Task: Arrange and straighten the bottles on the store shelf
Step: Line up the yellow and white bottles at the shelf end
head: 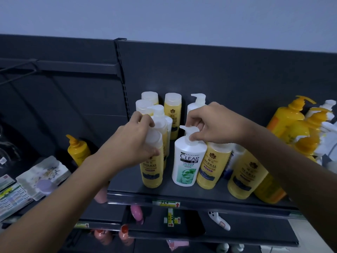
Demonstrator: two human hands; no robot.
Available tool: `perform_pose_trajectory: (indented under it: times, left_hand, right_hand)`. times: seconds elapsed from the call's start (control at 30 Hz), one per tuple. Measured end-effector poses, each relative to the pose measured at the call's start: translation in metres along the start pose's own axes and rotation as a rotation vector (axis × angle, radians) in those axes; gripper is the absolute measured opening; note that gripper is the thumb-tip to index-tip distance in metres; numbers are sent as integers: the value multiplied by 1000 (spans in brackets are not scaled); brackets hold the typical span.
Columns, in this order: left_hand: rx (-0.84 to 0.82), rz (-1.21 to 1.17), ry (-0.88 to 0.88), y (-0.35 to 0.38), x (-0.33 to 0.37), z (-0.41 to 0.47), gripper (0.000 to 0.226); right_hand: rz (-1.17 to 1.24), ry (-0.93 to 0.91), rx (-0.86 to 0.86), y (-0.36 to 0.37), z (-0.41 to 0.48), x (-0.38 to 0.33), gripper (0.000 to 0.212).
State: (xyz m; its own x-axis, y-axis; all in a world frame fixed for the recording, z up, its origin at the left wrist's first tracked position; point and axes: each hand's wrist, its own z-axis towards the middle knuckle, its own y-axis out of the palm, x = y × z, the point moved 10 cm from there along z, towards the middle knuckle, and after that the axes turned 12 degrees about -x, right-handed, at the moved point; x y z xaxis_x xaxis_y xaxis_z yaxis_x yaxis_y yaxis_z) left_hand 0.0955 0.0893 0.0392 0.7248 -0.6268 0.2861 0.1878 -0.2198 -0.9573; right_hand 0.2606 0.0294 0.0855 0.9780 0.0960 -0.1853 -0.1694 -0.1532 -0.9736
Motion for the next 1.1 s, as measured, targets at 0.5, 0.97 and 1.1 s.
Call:
perform_pose_trajectory:
  times: [0.5, 0.97, 1.1]
  left_hand:
    - [-94, 81, -106, -27, 15, 74, 38]
    - [-247, 52, -128, -33, -20, 82, 37]
    - [-160, 45, -172, -42, -23, 86, 31]
  right_hand:
    - [-49, 151, -99, -7, 32, 62, 38]
    - [50, 98, -11, -10, 38, 64, 30]
    - [43, 98, 1, -7, 40, 62, 32]
